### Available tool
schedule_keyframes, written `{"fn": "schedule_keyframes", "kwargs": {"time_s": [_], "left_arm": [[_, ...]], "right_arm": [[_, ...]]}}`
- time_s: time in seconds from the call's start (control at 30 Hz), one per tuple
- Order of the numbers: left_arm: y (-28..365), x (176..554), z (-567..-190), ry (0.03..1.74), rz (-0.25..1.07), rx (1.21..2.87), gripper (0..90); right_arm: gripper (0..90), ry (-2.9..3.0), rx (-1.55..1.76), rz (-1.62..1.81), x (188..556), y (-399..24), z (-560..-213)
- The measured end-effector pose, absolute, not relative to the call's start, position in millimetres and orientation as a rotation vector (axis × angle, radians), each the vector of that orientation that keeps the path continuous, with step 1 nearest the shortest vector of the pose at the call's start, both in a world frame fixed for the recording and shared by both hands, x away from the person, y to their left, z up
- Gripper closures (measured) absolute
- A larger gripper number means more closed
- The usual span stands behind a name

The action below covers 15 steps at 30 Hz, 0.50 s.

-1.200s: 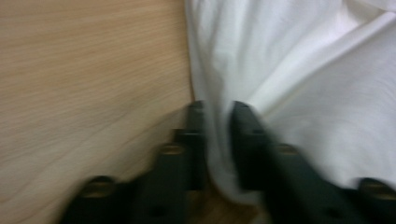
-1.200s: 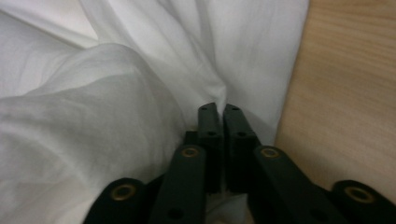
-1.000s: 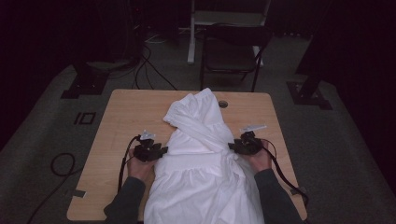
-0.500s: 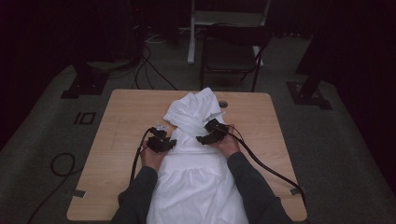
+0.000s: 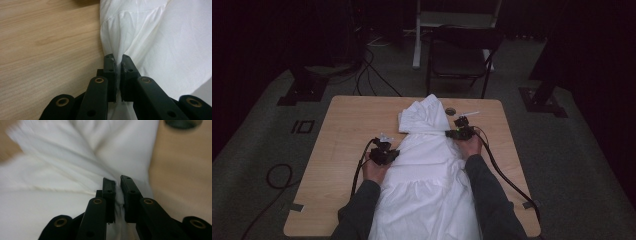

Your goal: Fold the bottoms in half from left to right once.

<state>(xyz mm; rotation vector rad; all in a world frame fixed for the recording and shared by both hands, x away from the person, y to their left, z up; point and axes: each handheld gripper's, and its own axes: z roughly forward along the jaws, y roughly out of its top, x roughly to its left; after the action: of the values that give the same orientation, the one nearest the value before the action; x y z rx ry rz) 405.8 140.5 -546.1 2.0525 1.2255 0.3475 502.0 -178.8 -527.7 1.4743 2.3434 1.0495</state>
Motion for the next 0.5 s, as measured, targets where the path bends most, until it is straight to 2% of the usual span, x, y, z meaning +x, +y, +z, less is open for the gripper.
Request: {"fn": "schedule_keyframes", "kwargs": {"time_s": [0.1, 0.3, 0.37, 0.4, 0.43, 0.5], "left_arm": [[142, 395, -546, 1.210, 0.350, 2.072, 84.5], [148, 363, -546, 1.167, 0.340, 2.105, 84.3], [150, 347, -546, 1.156, 0.331, 2.119, 84.1], [151, 339, -546, 1.145, 0.318, 2.126, 84.1], [152, 333, -545, 1.126, 0.313, 2.143, 81.8], [153, 326, -543, 1.098, 0.320, 2.175, 72.7]], "right_arm": [[82.8, 2.361, 1.479, 1.084, 488, -181, -542], [82.7, 2.421, 1.458, 1.127, 455, -186, -544], [83.4, 2.473, 1.438, 1.152, 428, -184, -546], [83.4, 2.473, 1.438, 1.152, 428, -184, -546], [83.1, 2.530, 1.406, 1.131, 411, -181, -544], [81.2, 2.555, 1.384, 1.106, 405, -179, -542]]}}
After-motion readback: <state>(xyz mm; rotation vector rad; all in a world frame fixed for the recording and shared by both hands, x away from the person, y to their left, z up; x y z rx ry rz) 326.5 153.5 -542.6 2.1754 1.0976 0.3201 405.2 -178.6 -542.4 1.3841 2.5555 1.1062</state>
